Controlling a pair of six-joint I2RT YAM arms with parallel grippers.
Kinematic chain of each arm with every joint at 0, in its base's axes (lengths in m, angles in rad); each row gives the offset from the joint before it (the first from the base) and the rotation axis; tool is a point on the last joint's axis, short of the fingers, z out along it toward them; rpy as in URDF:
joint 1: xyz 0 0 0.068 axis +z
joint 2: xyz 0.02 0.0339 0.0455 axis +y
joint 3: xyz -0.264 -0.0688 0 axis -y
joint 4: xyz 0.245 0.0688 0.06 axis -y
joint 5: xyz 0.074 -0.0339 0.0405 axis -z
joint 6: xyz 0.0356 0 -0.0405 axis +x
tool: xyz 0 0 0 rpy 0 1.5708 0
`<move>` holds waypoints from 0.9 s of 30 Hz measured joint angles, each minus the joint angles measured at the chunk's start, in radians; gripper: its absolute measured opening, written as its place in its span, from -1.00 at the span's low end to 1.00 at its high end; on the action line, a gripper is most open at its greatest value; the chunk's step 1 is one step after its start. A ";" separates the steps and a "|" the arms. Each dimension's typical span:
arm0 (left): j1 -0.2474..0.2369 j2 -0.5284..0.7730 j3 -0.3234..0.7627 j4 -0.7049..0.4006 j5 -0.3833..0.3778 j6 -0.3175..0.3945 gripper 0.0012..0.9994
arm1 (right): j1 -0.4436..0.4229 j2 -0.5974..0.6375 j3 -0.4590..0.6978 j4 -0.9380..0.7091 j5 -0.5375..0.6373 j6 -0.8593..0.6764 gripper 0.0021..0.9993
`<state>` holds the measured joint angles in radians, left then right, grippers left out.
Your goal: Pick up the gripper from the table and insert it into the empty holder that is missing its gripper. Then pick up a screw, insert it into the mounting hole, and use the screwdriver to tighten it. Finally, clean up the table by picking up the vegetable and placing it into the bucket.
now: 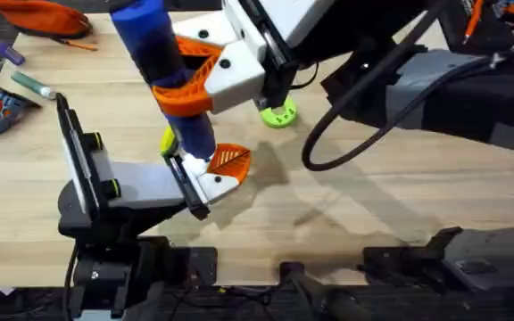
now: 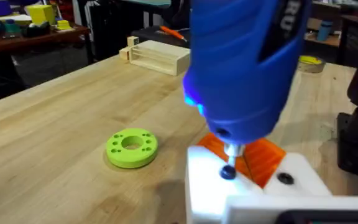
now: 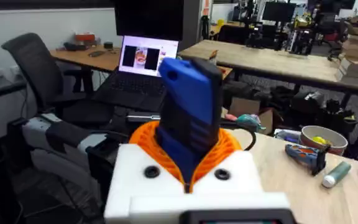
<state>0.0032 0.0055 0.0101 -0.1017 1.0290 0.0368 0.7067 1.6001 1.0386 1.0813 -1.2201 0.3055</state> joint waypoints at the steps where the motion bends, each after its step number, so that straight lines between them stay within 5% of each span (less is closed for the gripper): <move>1: 0.000 0.000 0.000 0.000 0.000 0.000 -0.99 | 0.000 0.000 0.000 0.000 0.000 0.000 -0.96; 27: 0.000 0.000 0.000 0.000 0.000 0.000 -0.99 | 0.011 0.000 0.000 -0.001 0.001 -0.018 -0.96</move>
<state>0.0032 0.0054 0.0101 -0.1017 1.0290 0.0368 0.7177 1.6001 1.0386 1.0803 -1.2190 0.2871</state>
